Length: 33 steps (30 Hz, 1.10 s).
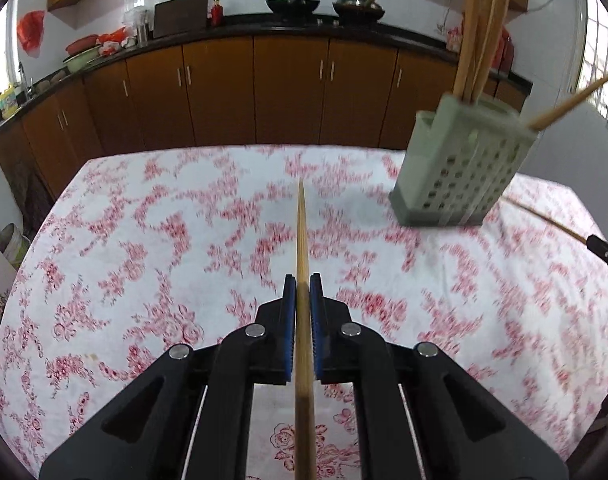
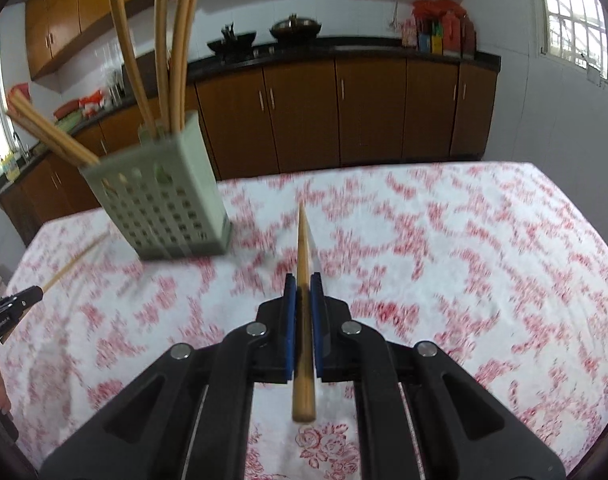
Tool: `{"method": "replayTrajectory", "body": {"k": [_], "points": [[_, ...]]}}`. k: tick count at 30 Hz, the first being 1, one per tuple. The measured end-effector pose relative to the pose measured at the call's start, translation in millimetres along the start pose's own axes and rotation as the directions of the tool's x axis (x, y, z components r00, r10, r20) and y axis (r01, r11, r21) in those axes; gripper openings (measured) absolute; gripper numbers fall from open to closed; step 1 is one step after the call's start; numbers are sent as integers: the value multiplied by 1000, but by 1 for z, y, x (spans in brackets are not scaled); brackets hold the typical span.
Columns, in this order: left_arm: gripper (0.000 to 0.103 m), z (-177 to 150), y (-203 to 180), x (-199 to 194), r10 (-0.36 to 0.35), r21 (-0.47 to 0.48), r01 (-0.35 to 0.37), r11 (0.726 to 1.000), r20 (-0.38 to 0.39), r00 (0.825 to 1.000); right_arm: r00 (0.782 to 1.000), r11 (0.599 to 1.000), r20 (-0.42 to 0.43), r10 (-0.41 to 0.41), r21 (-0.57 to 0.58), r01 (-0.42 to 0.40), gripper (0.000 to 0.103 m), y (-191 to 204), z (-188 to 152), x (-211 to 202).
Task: Organize utensils
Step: 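Raise both held chopsticks upright and carry them over the green holder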
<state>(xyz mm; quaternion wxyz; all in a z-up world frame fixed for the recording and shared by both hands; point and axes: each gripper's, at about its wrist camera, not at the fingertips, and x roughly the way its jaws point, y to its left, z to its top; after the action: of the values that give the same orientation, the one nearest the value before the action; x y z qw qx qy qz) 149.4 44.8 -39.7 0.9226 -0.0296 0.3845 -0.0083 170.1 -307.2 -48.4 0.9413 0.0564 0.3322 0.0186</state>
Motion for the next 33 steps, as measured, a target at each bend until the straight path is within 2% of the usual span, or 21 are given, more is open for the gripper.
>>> {"method": "replayTrajectory", "body": {"k": [6, 12, 24, 28, 33], "points": [[7, 21, 11, -24, -37, -60, 42, 997, 87, 996, 997, 1000, 79, 9, 28, -11, 8, -7, 20, -17], [7, 35, 12, -48, -54, -84, 70, 994, 180, 982, 990, 999, 142, 19, 39, -24, 8, -7, 31, -32], [7, 47, 4, -66, -69, -56, 85, 995, 241, 968, 976, 999, 215, 36, 6, -38, 8, 4, 49, -55], [7, 54, -4, -82, -102, -27, 113, 993, 272, 957, 970, 997, 231, 78, -3, -79, 8, 9, 64, -73], [7, 64, -22, -106, -185, 42, 181, 983, 279, 942, 962, 980, 186, 201, -24, -200, 8, 19, 85, -96]]}}
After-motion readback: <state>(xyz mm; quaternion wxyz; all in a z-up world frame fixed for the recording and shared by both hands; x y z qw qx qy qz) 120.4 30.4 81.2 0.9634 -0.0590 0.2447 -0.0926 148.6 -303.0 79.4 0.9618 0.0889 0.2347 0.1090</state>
